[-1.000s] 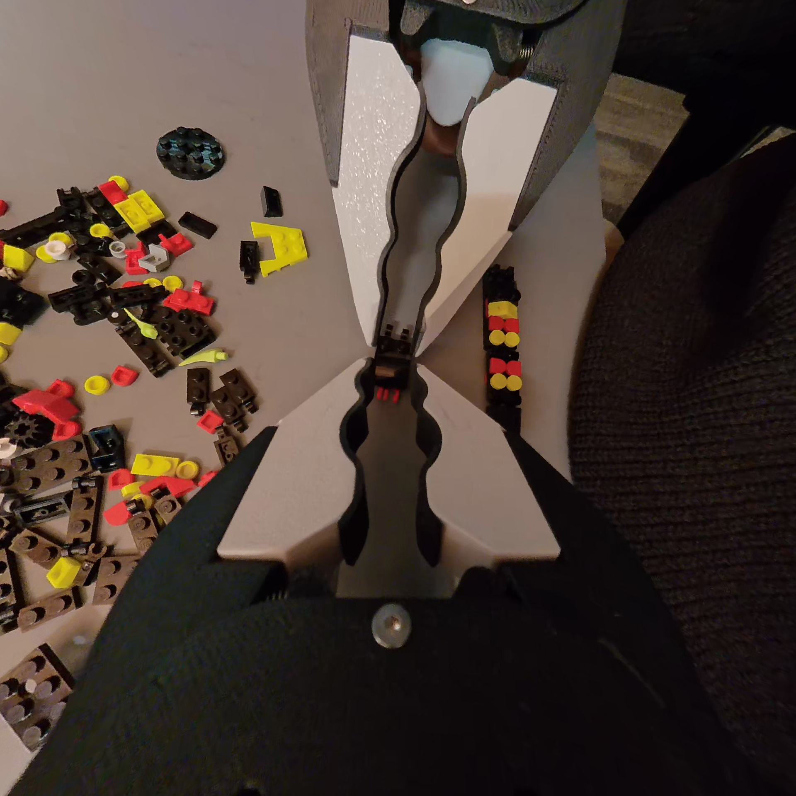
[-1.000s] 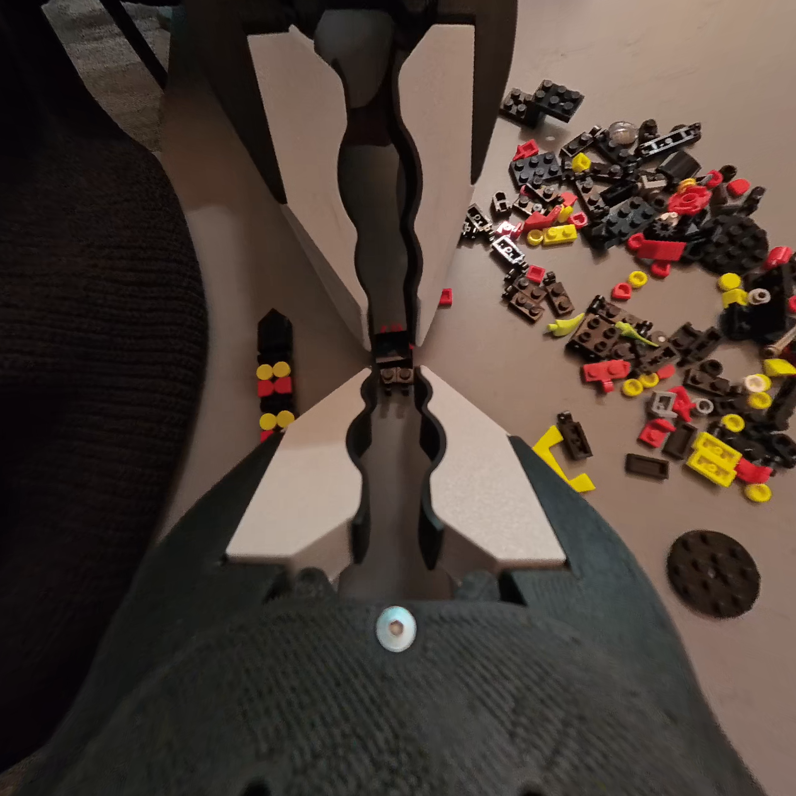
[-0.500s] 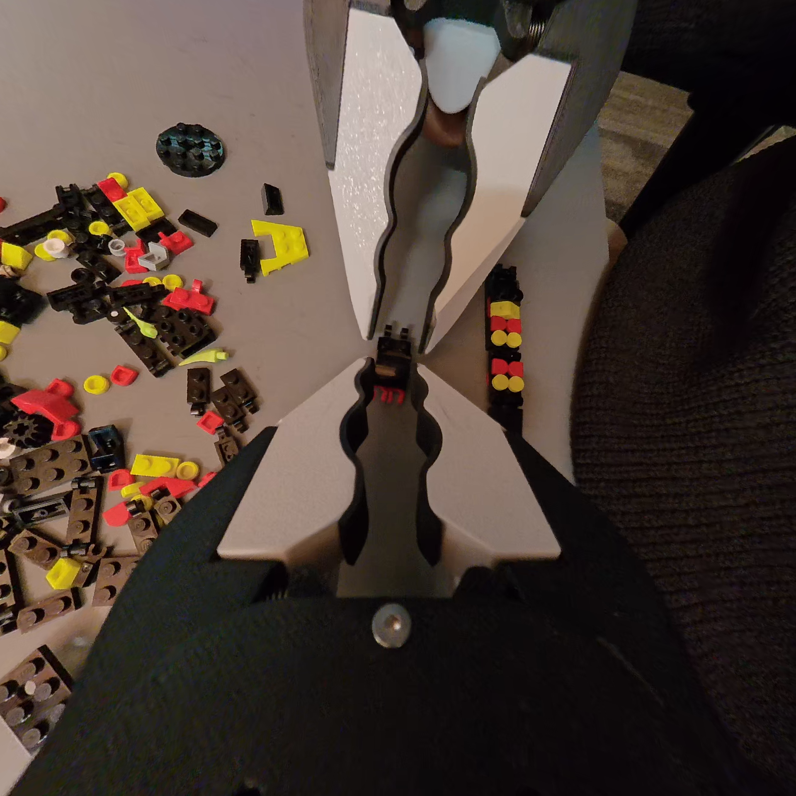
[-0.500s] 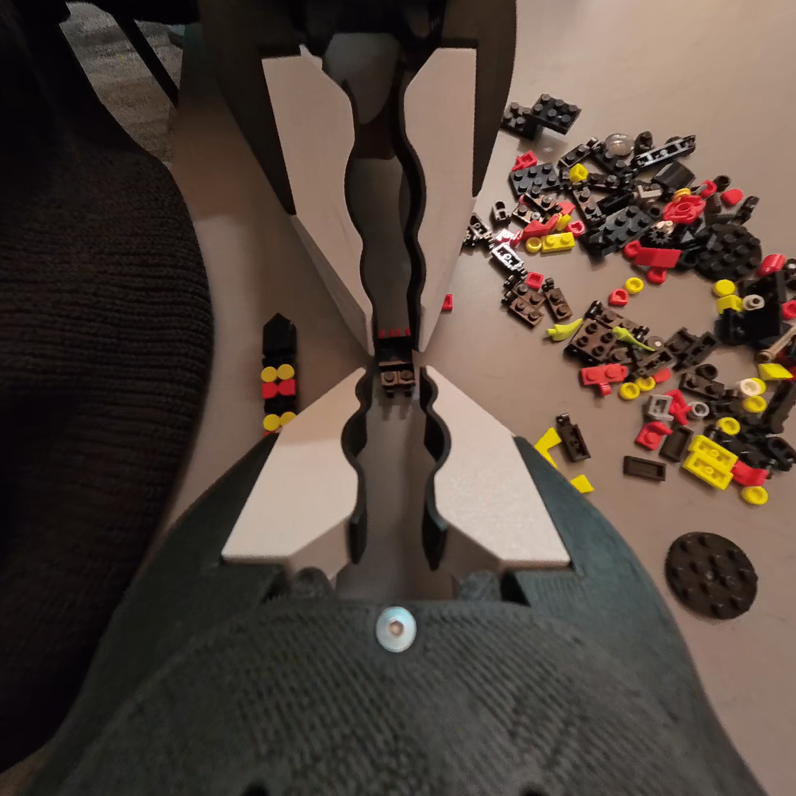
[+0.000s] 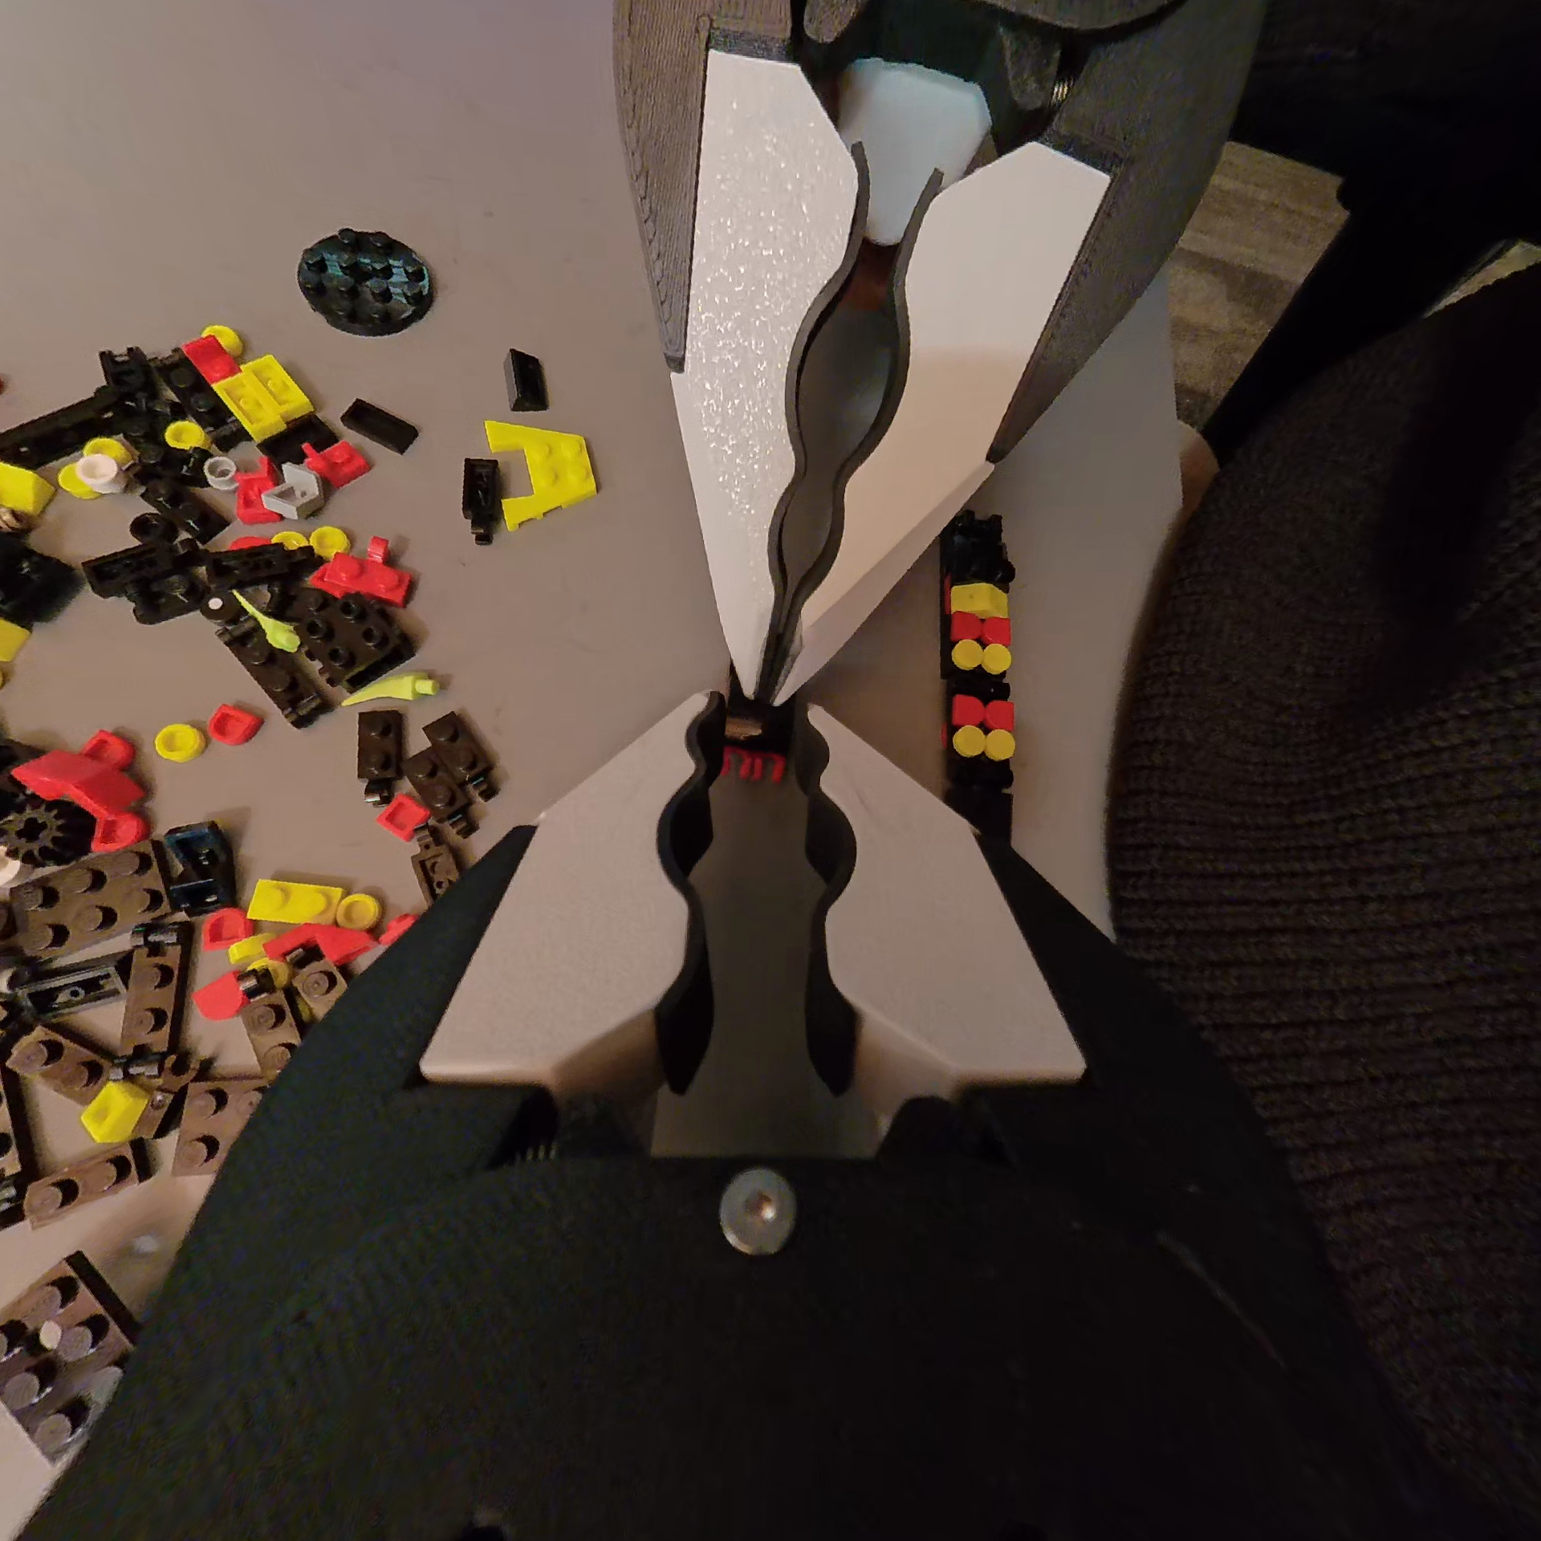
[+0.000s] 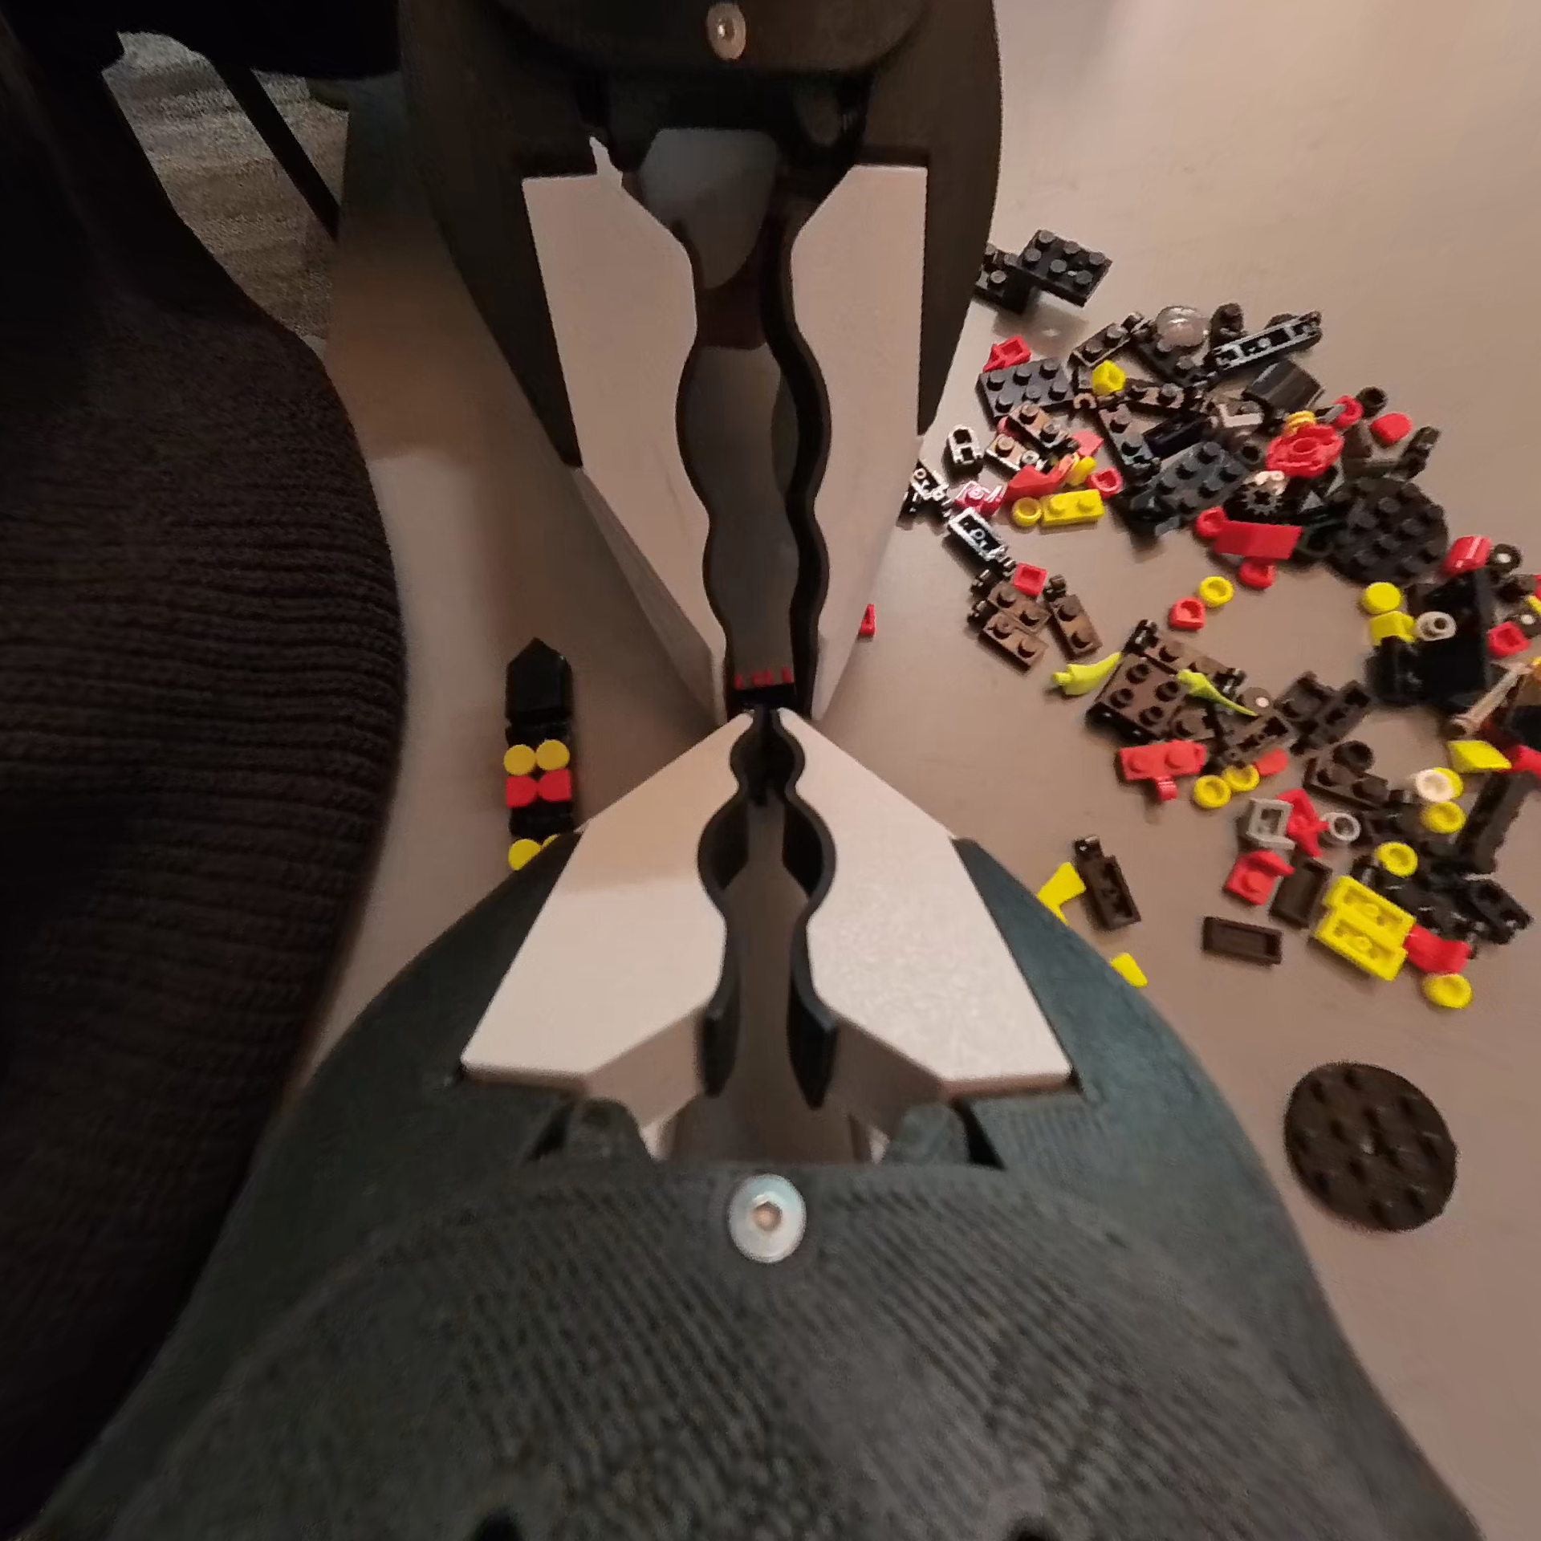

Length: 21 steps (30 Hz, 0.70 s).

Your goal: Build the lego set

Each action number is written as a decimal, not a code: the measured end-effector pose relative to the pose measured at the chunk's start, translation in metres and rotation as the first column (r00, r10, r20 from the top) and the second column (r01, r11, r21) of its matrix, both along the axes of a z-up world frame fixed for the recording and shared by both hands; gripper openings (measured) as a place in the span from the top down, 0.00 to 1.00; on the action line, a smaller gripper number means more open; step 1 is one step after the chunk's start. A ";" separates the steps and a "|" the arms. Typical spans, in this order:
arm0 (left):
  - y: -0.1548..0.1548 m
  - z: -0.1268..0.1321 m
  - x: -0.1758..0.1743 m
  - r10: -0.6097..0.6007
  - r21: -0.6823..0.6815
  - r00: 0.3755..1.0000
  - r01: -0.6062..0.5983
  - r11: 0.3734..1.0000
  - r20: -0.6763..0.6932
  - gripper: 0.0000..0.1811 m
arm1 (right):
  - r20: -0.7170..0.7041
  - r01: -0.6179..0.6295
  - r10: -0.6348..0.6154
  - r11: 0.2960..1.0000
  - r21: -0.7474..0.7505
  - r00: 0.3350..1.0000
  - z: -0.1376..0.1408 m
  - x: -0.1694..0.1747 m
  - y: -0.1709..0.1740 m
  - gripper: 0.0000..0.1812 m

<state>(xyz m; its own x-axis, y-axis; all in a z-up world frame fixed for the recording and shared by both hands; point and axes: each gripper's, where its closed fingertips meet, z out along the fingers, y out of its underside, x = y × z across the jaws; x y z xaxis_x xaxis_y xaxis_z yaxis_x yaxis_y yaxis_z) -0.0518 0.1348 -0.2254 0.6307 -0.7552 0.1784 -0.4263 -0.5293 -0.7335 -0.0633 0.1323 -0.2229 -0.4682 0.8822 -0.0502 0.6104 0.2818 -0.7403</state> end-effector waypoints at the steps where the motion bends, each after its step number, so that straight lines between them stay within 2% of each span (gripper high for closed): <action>1: 0.000 0.000 0.000 0.001 -0.002 1.000 -0.001 1.000 0.000 0.92 | 0.000 0.001 -0.001 1.000 0.000 1.000 0.000 0.000 0.000 1.00; 21: 0.000 -0.004 0.000 0.008 -0.004 0.999 -0.008 1.000 -0.032 0.92 | 0.055 0.060 -0.059 0.998 -0.015 0.997 0.000 -0.001 -0.001 1.00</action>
<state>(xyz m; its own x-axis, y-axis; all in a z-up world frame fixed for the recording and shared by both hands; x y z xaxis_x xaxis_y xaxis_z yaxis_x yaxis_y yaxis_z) -0.0522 0.1344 -0.2289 0.6419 -0.7497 0.1611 -0.4452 -0.5355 -0.7177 -0.0648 0.1313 -0.2228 -0.4113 0.9071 -0.0892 0.6654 0.2319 -0.7095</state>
